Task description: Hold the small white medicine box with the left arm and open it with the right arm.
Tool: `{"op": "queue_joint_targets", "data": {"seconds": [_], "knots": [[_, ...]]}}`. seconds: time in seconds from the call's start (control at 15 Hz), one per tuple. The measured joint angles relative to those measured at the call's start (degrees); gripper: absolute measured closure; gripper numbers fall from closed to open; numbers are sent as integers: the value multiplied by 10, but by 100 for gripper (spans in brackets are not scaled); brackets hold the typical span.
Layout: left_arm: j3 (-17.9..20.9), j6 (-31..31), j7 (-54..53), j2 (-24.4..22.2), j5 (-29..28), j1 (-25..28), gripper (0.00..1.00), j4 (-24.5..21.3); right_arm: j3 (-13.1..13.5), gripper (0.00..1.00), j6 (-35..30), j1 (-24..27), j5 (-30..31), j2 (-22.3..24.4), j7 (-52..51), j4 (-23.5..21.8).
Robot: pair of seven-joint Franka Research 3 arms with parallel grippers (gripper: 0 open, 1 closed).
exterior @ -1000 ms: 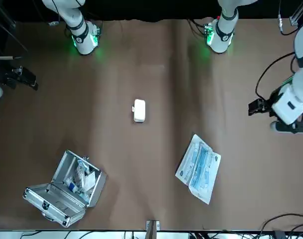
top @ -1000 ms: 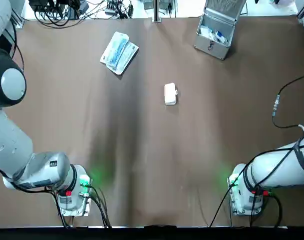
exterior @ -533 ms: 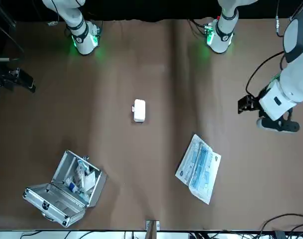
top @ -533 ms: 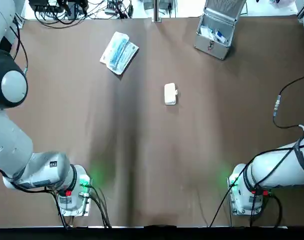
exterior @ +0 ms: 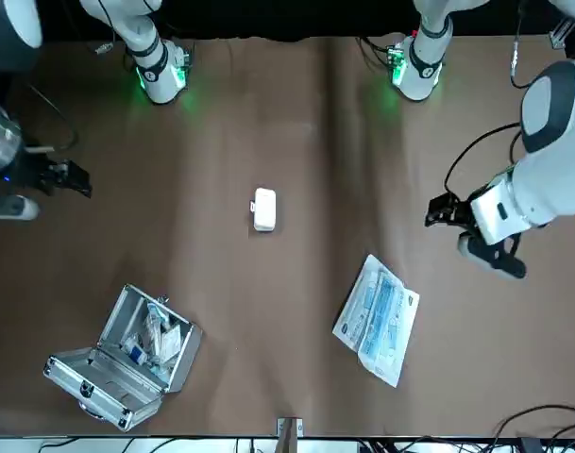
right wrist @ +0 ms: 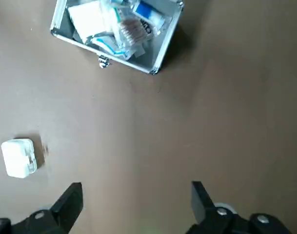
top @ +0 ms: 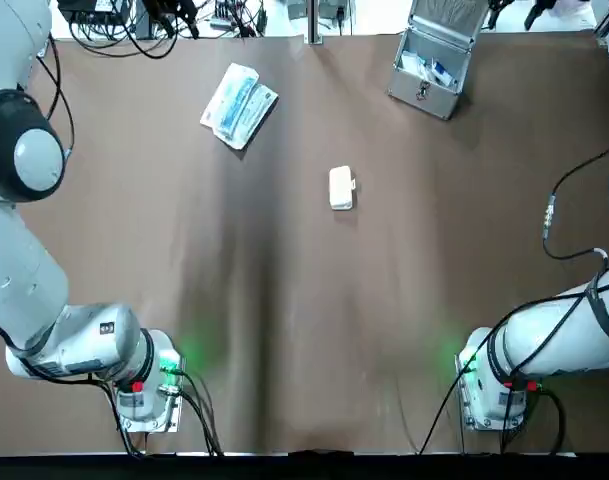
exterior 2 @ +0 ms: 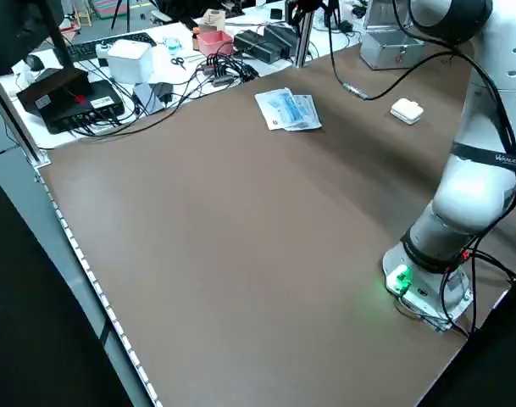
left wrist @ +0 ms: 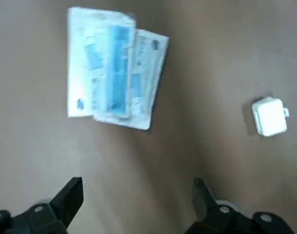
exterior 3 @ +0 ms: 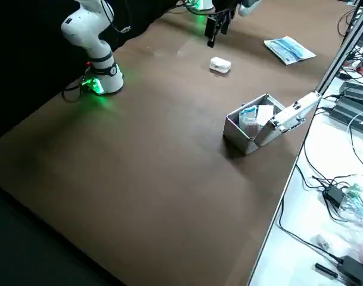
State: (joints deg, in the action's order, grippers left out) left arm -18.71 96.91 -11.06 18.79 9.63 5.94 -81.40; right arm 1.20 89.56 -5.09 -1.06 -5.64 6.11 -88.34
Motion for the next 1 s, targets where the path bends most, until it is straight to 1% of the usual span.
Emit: {"op": "queue_joint_targets", "data": {"seconds": [0.2,0.4,0.47,0.53,0.6,0.67,0.73,0.8,1.0], "knots": [[-4,28,-107,30,46,0,0,0,-1,2,23,-16,-13,-1,0,-29],[-4,36,-209,55,136,6,0,0,-2,4,45,-34,-35,-2,0,-66],[-4,36,-249,62,161,9,0,0,-2,6,57,-41,-39,-2,0,-85],[-4,36,-333,73,198,13,0,0,-3,8,87,-52,-53,-4,0,-124],[-4,34,-374,80,222,16,0,-1,-3,8,101,-56,-70,-4,0,-143],[-4,28,-408,88,249,20,0,-3,-3,14,111,-58,-91,-5,0,-160],[-4,21,-437,99,274,24,0,-5,-3,16,118,-60,-109,-6,0,-174],[-4,17,-464,112,294,27,0,-6,-3,20,121,-63,-121,-7,0,-184],[-5,15,-516,153,341,26,0,-7,-4,21,128,-76,-133,-15,-1,-197]]}}
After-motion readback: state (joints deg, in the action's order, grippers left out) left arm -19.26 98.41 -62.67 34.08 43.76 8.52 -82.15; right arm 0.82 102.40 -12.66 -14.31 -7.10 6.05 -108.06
